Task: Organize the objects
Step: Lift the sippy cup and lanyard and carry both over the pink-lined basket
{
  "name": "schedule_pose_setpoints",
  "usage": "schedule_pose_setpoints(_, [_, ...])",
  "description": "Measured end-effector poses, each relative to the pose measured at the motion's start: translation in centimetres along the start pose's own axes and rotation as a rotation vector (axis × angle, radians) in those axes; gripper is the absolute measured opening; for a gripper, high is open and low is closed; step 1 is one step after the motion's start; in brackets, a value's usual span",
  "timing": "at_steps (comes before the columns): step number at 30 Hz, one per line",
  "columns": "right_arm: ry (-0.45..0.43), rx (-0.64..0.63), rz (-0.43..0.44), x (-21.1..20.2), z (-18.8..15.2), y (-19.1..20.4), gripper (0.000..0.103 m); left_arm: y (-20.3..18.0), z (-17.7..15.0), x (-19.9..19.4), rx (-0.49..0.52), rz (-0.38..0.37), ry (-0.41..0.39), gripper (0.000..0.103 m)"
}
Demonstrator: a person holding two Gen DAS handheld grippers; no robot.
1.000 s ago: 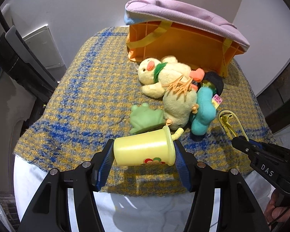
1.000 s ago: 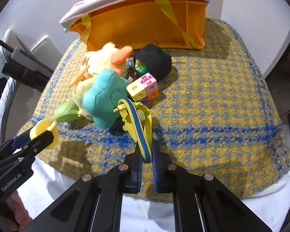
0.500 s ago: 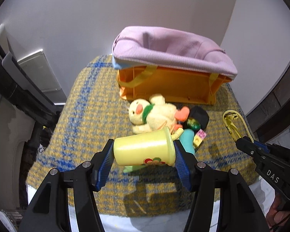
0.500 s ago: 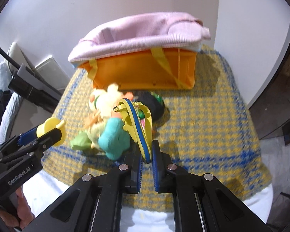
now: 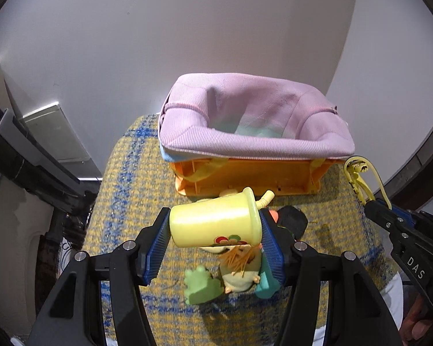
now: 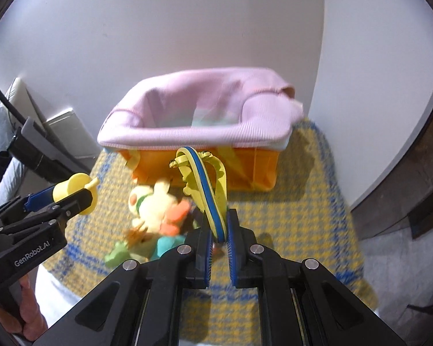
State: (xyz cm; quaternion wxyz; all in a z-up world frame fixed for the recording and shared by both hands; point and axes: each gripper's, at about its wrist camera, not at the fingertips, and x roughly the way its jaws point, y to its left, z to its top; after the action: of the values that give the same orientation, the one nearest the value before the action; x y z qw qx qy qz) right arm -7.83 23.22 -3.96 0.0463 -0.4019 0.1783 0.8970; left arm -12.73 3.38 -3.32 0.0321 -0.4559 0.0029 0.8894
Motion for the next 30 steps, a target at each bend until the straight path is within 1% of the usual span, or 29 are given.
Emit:
schedule_pose_setpoints(4, [-0.021, -0.006, -0.016, 0.3, 1.7, 0.0, 0.01, -0.2, 1.6, 0.4, 0.01, 0.005, -0.011, 0.059])
schedule_pose_setpoints(18, [-0.074, -0.018, -0.028, 0.9, 7.3, 0.7, 0.01, -0.8, 7.2, 2.4, 0.048, 0.013, -0.029, 0.059])
schedule_pose_setpoints(23, [-0.081, -0.01, -0.025, 1.7, 9.0, 0.7, 0.01, -1.0, 8.8, 3.5, 0.055, 0.011, -0.029, 0.059])
schedule_pose_setpoints(30, [-0.068, -0.004, -0.025, 3.3, 10.4, 0.3, 0.01, -1.8, 10.4, 5.0, 0.073, 0.011, -0.027, 0.059])
